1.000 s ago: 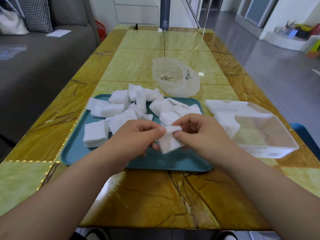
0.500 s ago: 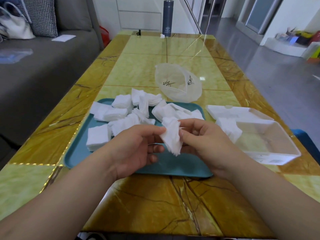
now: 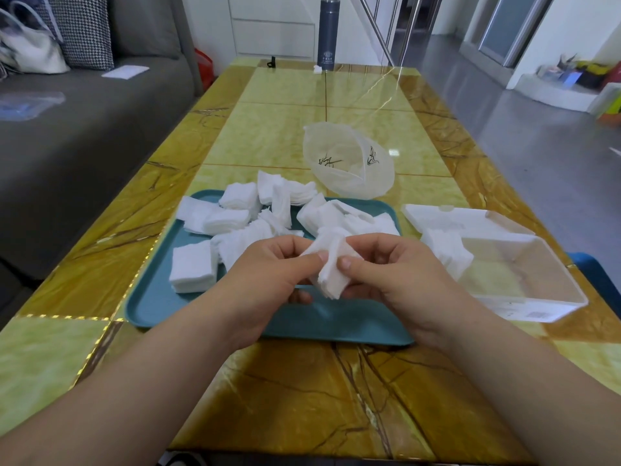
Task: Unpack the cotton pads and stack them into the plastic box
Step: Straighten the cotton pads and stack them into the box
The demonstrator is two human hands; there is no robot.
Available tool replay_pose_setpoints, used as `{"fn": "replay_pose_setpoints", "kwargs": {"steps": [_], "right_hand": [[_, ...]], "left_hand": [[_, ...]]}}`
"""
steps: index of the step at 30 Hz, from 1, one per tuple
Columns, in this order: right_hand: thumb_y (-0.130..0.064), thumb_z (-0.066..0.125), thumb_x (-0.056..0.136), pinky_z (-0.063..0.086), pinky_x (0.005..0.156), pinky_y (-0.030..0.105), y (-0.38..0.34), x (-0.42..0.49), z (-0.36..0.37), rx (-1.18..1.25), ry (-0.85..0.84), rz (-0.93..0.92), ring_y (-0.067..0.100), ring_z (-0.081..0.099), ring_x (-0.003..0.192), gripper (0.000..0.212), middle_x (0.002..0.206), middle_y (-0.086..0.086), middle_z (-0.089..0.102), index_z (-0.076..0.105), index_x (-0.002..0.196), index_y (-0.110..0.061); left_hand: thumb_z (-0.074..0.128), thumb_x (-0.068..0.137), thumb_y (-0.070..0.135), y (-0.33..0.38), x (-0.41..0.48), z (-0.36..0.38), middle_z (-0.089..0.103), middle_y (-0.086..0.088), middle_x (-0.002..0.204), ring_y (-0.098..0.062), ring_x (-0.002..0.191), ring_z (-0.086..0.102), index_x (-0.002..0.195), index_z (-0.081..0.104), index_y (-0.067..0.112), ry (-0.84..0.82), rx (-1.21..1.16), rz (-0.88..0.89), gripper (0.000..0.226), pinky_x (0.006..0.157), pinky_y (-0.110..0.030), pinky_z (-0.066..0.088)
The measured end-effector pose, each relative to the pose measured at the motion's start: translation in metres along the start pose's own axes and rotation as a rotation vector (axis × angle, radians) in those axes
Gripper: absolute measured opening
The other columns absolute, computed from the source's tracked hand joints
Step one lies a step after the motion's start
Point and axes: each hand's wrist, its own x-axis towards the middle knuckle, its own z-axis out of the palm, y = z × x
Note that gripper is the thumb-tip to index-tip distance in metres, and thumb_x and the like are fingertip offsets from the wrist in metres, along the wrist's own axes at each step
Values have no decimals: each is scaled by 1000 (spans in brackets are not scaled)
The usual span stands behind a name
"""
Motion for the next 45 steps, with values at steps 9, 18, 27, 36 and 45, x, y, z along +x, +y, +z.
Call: {"fn": "replay_pose_setpoints", "kwargs": {"steps": [9,18,27,36,45], "right_hand": [[-13,80,86,59,81,21,-2,0,0,-473,149,-273,6,70,98,47,115,-9,67,67,123,-40],[-6,69,88,56,94,35,-7,-4,1,-718,-89,-470,4,56,124,34,124,-15,59,79,103,-35],[-10,82,78,51,75,18,-25,-11,1,-778,42,-519,5,67,94,23,96,-14,70,74,78,-32],[-12,83,83,49,65,8,-24,-6,-5,-669,-3,-253,-5,68,71,11,78,-15,77,82,87,-22],[-12,85,82,48,61,10,-23,-6,-6,-648,29,-225,-5,65,64,10,75,-13,76,81,82,-21]], "left_hand": [[76,92,19,0,0,0,80,-1,102,-24,102,73,104,79,22,-1,44,54,14,76,-35,54],[67,97,17,2,-2,-1,74,-12,106,-20,89,62,112,78,12,-159,-52,-99,19,68,-29,51],[77,92,15,-4,4,-3,81,-4,100,-23,89,67,105,81,20,42,13,-7,15,80,-35,57],[68,95,4,-1,-2,4,80,-6,105,-24,104,75,109,80,18,-110,52,30,23,88,-38,62],[60,99,1,-2,-1,3,80,-5,106,-22,105,75,109,79,17,-147,94,41,27,82,-33,60]]}}
